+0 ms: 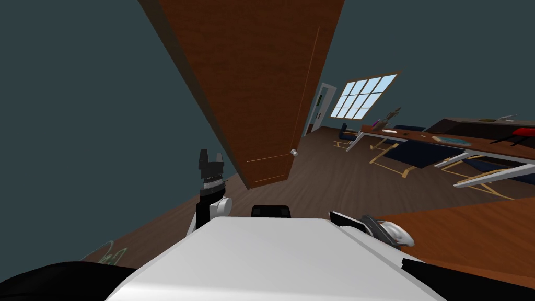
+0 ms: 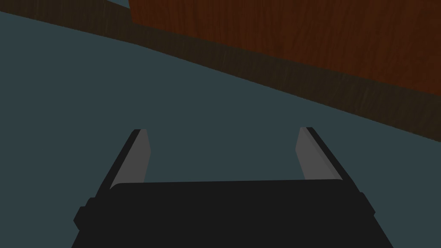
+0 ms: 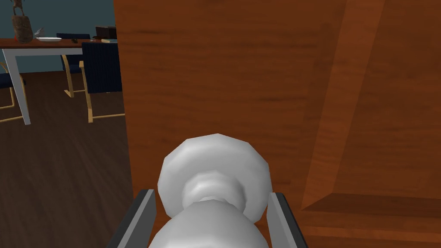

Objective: Push the door open

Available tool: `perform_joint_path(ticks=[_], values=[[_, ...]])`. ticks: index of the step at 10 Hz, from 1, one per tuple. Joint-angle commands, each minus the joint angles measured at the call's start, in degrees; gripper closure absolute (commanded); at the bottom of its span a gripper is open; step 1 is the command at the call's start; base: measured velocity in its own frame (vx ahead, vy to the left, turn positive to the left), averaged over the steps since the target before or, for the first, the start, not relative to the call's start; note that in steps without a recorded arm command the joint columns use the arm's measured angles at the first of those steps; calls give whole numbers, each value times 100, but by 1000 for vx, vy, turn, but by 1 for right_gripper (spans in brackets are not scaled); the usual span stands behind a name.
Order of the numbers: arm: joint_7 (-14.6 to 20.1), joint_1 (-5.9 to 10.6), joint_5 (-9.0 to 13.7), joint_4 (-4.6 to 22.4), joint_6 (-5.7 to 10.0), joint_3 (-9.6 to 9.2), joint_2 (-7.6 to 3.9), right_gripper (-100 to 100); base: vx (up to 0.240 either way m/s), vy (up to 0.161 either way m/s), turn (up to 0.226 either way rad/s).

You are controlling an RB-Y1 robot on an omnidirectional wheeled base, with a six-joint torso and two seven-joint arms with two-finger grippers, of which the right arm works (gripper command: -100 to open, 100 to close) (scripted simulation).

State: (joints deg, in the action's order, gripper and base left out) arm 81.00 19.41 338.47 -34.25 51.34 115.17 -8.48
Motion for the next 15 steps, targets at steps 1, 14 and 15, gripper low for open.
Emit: perform_joint_path(ticks=[1, 14, 15], values=[[28, 17, 190, -84, -36, 76, 42, 100, 38, -42, 8], [-99, -101, -825, -32, -6, -407, -63, 100, 22, -55, -32], [-116, -116, -778, -45, -14, -383, -71, 100, 69, -111, -43]])
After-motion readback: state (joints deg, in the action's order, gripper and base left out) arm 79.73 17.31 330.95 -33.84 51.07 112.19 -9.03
